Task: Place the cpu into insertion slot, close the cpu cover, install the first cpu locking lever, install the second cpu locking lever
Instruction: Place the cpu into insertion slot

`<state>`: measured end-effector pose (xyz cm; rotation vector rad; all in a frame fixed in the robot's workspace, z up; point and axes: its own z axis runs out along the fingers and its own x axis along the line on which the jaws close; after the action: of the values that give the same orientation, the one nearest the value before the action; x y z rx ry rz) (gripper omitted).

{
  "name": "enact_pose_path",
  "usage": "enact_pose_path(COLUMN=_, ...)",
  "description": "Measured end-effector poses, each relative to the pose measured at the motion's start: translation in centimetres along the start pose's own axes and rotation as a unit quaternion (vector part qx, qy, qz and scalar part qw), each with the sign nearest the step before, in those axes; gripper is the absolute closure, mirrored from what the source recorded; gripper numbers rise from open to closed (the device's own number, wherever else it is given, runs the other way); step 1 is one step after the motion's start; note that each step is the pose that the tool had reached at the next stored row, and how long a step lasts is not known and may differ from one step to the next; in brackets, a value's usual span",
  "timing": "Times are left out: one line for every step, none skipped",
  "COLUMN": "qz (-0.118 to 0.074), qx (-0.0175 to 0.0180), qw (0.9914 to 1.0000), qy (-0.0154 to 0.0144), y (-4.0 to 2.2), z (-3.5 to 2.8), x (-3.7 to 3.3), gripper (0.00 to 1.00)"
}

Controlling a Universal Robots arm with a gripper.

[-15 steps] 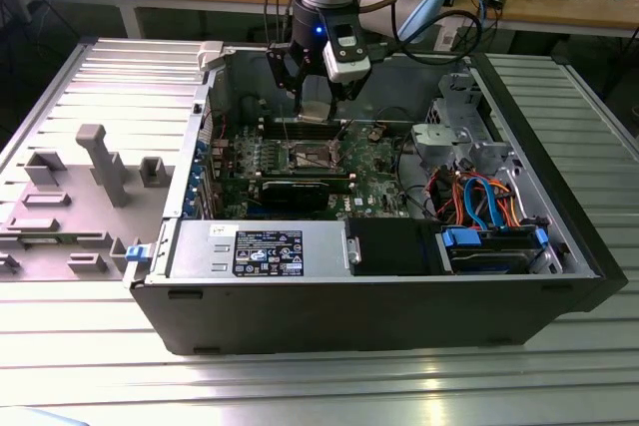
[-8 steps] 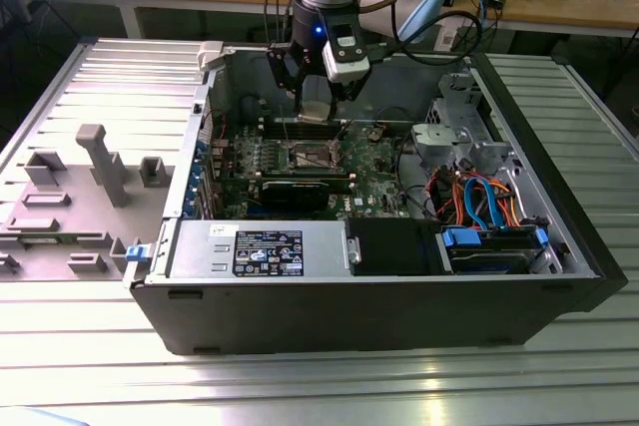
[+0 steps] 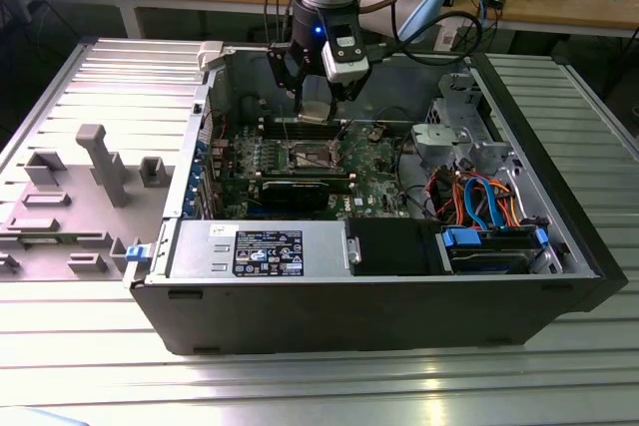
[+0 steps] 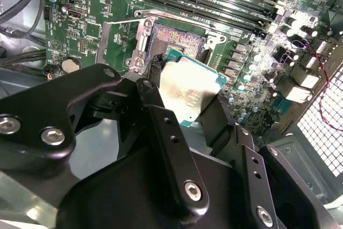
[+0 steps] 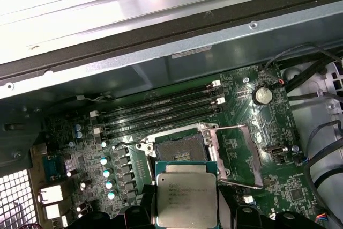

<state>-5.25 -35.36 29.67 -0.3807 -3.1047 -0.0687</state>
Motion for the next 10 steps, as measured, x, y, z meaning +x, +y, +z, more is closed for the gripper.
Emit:
enact_pose_path(qz=0.001, qx=0.0, qw=1.0, qy=-0.0001, y=0.0, z=0.0, x=0.0, gripper=0.45)
enact_pose_path(qz=0.002, qx=0.0, qw=1.0, qy=-0.0001, y=0.0, z=0.0, x=0.0, gripper=0.45)
enact_pose_path(qz=0.003, qx=-0.0001, qw=1.0, qy=-0.0001, y=0.0, z=0.0, x=0.0, gripper=0.45)
enact_pose_path(qz=0.003, qx=-0.0001, qw=0.99999, qy=-0.0001, y=0.0, z=0.0, x=0.0, gripper=0.45)
enact_pose_path(qz=0.004, qx=-0.0001, qw=0.99999, qy=-0.0002, y=0.0, z=0.01, x=0.0, gripper=0.45)
enact_pose_path(qz=0.005, qx=-0.0001, qw=0.99999, qy=-0.0002, y=0.0, z=0.0, x=0.0, gripper=0.45)
enact_pose_path(qz=0.006, qx=-0.0001, qw=0.99998, qy=-0.0002, y=0.0, z=0.01, x=0.0, gripper=0.45)
enact_pose_path(qz=0.007, qx=-0.0001, qw=0.99998, qy=-0.0003, y=0.0, z=0.01, x=0.0, gripper=0.45)
enact_pose_path(qz=0.008, qx=-0.0001, qw=0.99997, qy=-0.0003, y=0.0, z=0.01, x=0.0, gripper=0.45)
enact_pose_path(qz=0.008, qx=-0.0002, qw=0.99996, qy=-0.0003, y=0.0, z=0.01, x=0.0, gripper=0.45)
